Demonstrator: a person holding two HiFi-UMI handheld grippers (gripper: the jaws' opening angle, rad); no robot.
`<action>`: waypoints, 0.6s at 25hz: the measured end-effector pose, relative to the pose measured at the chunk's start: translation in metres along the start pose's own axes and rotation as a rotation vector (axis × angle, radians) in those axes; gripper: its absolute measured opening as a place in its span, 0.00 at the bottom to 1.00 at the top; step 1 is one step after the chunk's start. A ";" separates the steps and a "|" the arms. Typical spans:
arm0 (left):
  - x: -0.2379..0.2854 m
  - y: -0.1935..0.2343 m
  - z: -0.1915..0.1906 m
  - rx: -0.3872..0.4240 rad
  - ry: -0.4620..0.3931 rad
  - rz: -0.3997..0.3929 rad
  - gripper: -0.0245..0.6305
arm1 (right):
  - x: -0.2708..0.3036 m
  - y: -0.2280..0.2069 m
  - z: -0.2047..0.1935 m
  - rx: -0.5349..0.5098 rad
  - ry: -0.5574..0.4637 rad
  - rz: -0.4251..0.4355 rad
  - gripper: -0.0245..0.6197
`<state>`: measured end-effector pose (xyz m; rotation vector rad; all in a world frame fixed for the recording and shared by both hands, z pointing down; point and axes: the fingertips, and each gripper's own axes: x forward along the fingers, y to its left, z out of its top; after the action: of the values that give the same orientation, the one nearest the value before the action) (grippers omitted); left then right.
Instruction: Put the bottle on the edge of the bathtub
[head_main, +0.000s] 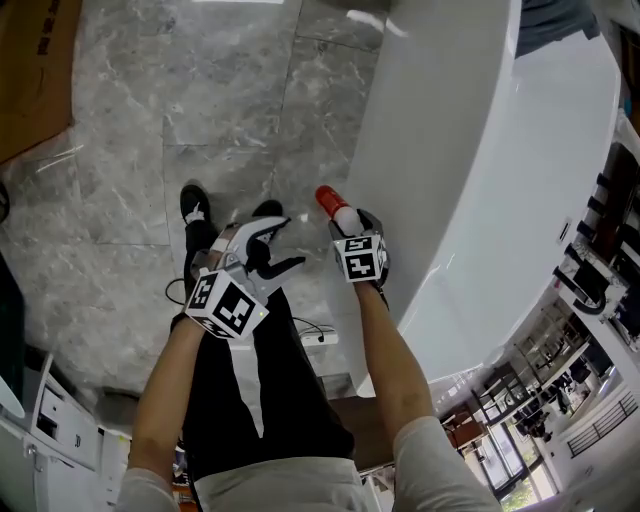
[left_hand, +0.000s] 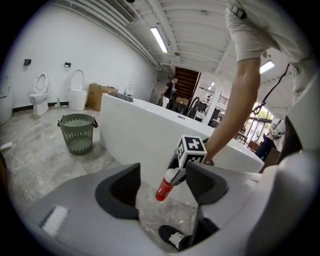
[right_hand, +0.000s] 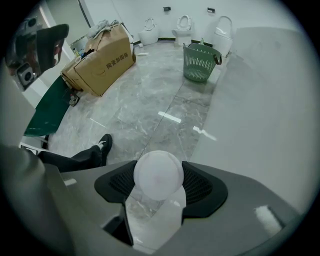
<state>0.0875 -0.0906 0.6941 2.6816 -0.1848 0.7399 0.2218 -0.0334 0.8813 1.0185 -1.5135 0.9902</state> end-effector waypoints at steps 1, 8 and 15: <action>0.001 0.000 -0.001 0.006 0.004 -0.002 0.55 | 0.004 -0.002 0.000 -0.002 0.007 0.004 0.46; 0.006 0.015 -0.007 -0.031 0.012 0.031 0.55 | 0.045 -0.015 0.002 -0.013 0.023 0.019 0.46; 0.006 0.009 -0.014 -0.089 0.054 0.021 0.55 | 0.089 -0.038 0.009 0.066 0.038 -0.021 0.46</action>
<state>0.0845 -0.0946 0.7112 2.5770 -0.2266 0.7902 0.2438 -0.0634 0.9706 1.0543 -1.4447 1.0449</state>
